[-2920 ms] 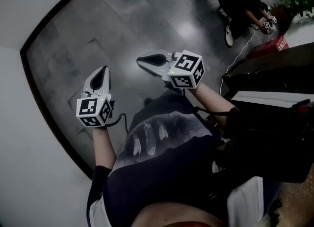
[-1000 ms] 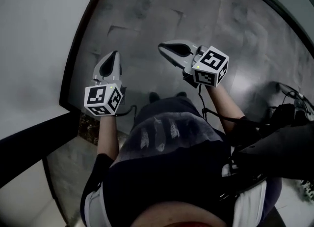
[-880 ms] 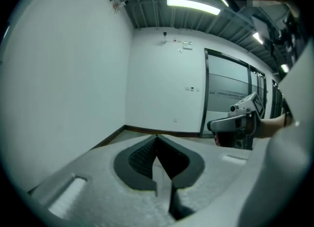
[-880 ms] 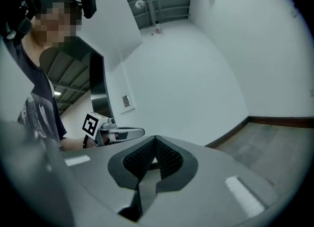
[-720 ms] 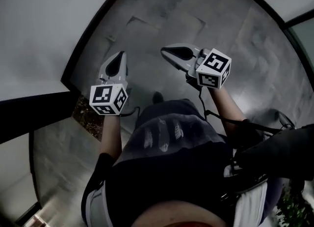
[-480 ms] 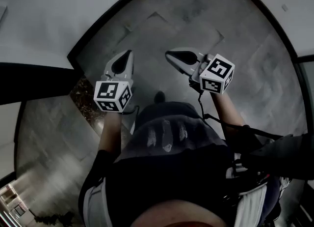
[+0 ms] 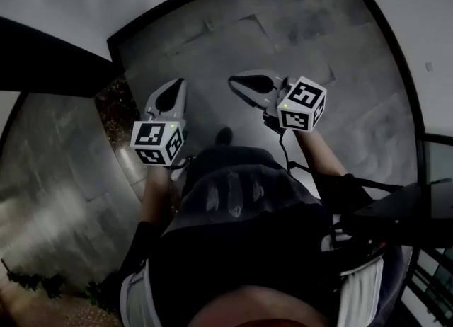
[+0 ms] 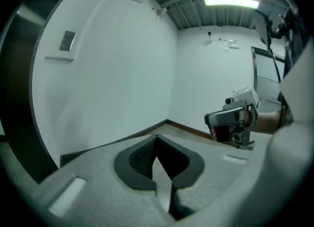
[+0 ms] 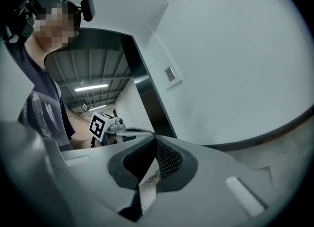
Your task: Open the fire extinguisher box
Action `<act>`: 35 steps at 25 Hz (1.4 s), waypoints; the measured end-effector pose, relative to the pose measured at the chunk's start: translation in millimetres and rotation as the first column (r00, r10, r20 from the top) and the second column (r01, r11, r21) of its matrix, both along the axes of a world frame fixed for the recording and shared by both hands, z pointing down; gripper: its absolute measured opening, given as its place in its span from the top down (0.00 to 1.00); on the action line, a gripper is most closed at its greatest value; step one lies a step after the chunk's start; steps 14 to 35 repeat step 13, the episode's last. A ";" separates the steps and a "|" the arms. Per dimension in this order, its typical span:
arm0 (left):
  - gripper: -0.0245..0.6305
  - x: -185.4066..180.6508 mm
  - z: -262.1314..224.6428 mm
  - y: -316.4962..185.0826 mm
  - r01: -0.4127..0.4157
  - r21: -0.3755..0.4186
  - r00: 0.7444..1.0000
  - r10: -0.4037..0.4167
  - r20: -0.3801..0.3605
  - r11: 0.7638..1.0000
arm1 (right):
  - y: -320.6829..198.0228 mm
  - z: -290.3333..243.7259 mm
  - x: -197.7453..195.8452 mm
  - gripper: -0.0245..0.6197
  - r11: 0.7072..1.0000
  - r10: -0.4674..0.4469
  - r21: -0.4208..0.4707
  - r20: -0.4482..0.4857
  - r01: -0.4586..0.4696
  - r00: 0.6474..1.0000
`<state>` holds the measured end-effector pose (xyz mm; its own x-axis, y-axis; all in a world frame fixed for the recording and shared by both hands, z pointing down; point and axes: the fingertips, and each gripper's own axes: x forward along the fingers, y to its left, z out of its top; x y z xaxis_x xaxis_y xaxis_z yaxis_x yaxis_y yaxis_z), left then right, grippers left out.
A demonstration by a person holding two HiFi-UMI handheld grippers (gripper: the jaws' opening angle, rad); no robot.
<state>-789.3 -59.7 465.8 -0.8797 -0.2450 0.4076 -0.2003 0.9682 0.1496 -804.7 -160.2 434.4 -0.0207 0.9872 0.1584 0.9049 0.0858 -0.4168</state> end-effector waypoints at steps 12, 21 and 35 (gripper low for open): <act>0.96 -44.1 -1.1 41.3 -0.058 0.067 0.998 0.060 -0.034 0.996 | 46.2 -15.7 -23.6 0.96 1.000 0.014 0.025 -0.056 -0.012 0.998; 0.96 -53.3 -2.3 41.7 -0.067 0.072 0.997 0.070 -0.040 0.995 | 48.3 -16.2 -27.9 0.96 0.999 0.016 0.033 -0.064 -0.014 0.998; 0.96 -53.3 -2.3 41.7 -0.067 0.072 0.997 0.070 -0.040 0.995 | 48.3 -16.2 -27.9 0.96 0.999 0.016 0.033 -0.064 -0.014 0.998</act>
